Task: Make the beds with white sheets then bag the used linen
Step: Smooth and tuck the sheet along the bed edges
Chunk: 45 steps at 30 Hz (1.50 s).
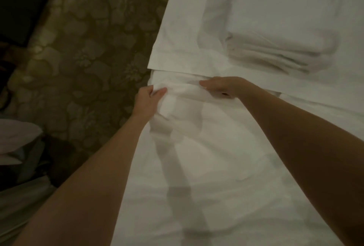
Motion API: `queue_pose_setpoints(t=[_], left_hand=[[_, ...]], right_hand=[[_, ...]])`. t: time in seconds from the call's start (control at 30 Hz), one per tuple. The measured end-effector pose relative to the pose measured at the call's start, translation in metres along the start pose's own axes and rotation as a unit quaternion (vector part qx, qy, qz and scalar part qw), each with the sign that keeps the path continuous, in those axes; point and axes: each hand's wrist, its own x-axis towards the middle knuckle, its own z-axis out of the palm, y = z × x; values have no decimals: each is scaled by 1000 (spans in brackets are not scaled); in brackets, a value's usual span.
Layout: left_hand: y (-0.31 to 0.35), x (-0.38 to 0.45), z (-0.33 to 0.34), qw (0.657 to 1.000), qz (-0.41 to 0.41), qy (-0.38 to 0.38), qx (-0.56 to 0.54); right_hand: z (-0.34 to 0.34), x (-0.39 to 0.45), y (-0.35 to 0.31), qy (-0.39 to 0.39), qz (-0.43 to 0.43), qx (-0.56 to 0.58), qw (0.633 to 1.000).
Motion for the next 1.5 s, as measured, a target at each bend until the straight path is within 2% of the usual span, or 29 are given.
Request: queue_pose_setpoints(t=[0.1,0.3,0.37,0.5,0.63,0.7,0.83,0.93,1.03,1.1,1.2,1.33,1.4,1.47,1.5], left_hand=[[-6,4,-12,1000,6,18,-7],[-11,11,-24,999,29,30,-4],[-12,15,-25,999,35,35,-6],[-13,14,-24,998,56,31,-16],[-8,13,-22,996,69,34,-40],[-4,15,-22,995,81,41,-42],[0,19,-24,994,70,67,-46],[8,29,-27,993,44,95,-54],[5,40,-25,993,-23,114,-29],[-7,39,-19,993,-75,96,2],[-18,29,-13,991,-85,101,28],[-5,36,-16,984,-98,113,94],[5,40,-10,973,-75,144,168],[19,32,9,950,36,188,248],[27,26,24,940,107,181,269]], right_hand=[[2,6,-22,46,-25,-35,998],[7,22,-47,68,-109,133,983],[8,29,-55,84,-111,86,986],[9,38,-57,50,-45,-134,989],[7,33,-56,-5,-49,-156,987],[2,29,-56,31,-103,-116,987],[-9,26,-59,173,-190,43,965],[-9,38,-74,252,-215,28,943],[3,56,-82,249,-184,2,951],[7,65,-74,232,-162,-25,959],[0,55,-45,239,-156,-28,958],[-15,29,26,269,-124,-19,955],[-18,24,49,301,-115,27,946],[-19,27,53,323,-130,41,937],[-18,28,52,323,-138,39,935]])
